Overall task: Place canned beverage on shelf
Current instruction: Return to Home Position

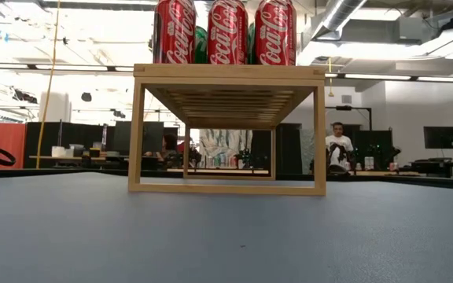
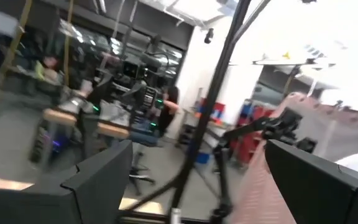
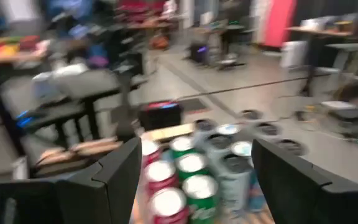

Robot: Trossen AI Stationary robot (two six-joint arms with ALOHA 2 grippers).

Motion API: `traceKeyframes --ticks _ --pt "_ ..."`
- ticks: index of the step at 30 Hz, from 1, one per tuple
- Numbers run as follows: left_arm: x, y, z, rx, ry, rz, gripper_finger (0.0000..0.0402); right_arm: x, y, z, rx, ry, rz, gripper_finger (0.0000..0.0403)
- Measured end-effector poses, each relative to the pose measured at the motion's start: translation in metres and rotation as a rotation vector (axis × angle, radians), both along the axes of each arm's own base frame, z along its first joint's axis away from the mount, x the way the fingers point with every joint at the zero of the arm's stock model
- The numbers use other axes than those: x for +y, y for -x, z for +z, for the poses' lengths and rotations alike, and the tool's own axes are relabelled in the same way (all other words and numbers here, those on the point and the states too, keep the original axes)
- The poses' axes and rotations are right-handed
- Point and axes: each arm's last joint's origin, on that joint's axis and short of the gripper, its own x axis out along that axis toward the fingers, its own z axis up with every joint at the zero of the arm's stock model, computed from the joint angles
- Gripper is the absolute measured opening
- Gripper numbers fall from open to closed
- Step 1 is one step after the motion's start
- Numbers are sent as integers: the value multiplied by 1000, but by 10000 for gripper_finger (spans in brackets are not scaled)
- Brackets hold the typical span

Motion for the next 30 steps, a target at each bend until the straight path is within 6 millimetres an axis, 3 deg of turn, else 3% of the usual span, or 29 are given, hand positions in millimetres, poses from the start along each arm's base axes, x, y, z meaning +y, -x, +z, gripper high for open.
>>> traceKeyframes --ticks 5,8,15,20,30 --pt "1 3 -8 57 -185 79 352 -23 20 1 -61 -79 -123 292" --pt "4 9 -21 169 -143 99 352 -31 30 -8 -75 -122 -107 292" --pt "8 33 -51 197 -95 23 352 -38 44 -43 -127 -180 -26 292" --pt "17 53 -79 152 -41 124 352 -41 52 -67 -246 -205 54 292" --pt "18 56 -139 88 25 145 352 -58 78 -117 -402 -222 129 292"
